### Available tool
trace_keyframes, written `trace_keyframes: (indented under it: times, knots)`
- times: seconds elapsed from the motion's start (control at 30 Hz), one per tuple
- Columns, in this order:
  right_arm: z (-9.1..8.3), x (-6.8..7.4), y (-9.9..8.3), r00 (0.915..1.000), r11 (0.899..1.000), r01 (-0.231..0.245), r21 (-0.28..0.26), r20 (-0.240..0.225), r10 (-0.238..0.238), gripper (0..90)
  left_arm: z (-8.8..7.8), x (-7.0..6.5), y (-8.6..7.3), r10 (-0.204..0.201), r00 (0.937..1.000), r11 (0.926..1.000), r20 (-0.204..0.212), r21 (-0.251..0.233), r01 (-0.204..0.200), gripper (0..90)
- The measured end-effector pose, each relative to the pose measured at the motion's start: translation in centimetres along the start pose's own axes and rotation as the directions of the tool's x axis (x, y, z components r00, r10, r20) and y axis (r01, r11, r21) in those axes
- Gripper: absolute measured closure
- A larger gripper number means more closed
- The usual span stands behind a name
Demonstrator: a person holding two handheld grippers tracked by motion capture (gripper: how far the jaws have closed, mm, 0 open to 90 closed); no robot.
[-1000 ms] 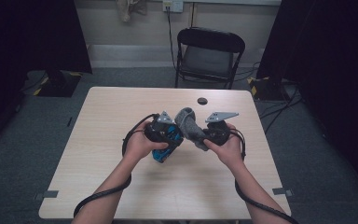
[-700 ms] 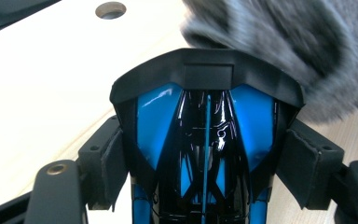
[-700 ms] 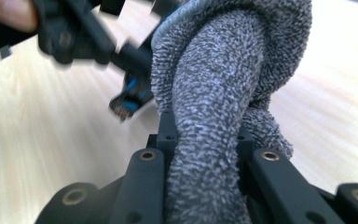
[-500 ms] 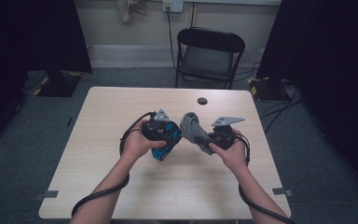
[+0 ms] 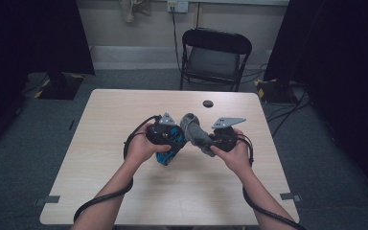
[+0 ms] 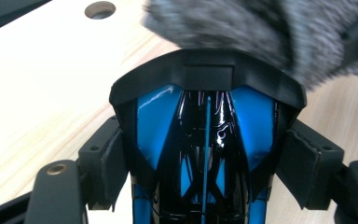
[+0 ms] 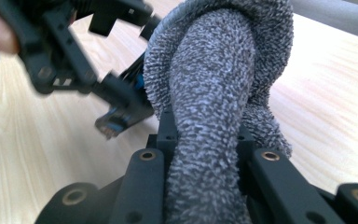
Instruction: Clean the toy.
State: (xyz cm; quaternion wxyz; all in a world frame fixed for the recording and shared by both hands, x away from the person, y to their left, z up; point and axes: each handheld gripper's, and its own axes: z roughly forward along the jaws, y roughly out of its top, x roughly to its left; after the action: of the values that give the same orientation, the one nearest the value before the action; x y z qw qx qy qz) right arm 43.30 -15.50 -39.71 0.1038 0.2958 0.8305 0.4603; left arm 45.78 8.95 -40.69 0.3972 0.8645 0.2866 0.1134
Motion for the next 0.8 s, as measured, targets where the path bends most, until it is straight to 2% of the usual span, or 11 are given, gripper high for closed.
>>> trace_keyframes:
  times: [0.23, 0.33, 0.4, 0.43, 0.47, 0.6, 0.67, 0.8]
  knots:
    - [-0.1, 0.2, -1.5, 0.9997, 1.0, -0.001, 0.03, -0.024, 0.002, 73.5, -0.8, 0.6, 0.2, -0.016, 0.9997, 0.9996, -0.019, -0.024, 0.016, 25.4]
    - [-0.4, -0.4, -2.1, 0.999, 0.999, -0.042, 0.017, 0.015, 0.042, 73.5, -1.1, 0.5, 0.5, -0.011, 0.9999, 0.9994, -0.013, -0.033, 0.01, 25.4]
    - [-0.7, -1.2, -2.3, 0.9953, 0.996, -0.084, -0.009, 0.048, 0.084, 73.5, -1.3, 0.0, 0.8, 0.0, 1.0, 0.9993, 0.001, -0.038, 0.0, 25.3]
    - [-0.7, -1.4, -2.2, 0.9945, 0.996, -0.087, -0.015, 0.057, 0.088, 73.5, -1.3, -0.5, 1.1, 0.011, 0.9999, 0.9987, 0.01, -0.05, -0.01, 25.4]
    - [-0.5, -1.5, -2.0, 0.9939, 0.995, -0.098, -0.029, 0.047, 0.099, 73.5, -1.2, -0.7, 1.3, 0.012, 0.9998, 0.9984, 0.018, -0.055, -0.011, 25.4]
    - [0.7, -0.1, -1.1, 0.9981, 0.998, -0.058, -0.013, 0.022, 0.058, 73.4, -0.8, -1.1, 1.8, 0.008, 0.9998, 0.9976, 0.021, -0.069, -0.006, 25.4]
    - [1.3, 0.6, -0.9, 0.9988, 0.999, -0.041, 0.007, 0.027, 0.04, 73.4, -0.7, -1.1, 1.9, 0.012, 0.9999, 0.9975, 0.013, -0.07, -0.011, 25.4]
    - [2.0, 0.7, -1.5, 0.9978, 0.998, -0.065, 0.008, -0.005, 0.065, 73.4, -0.8, -1.1, 1.8, 0.007, 0.9999, 0.9976, 0.011, -0.069, -0.006, 25.4]
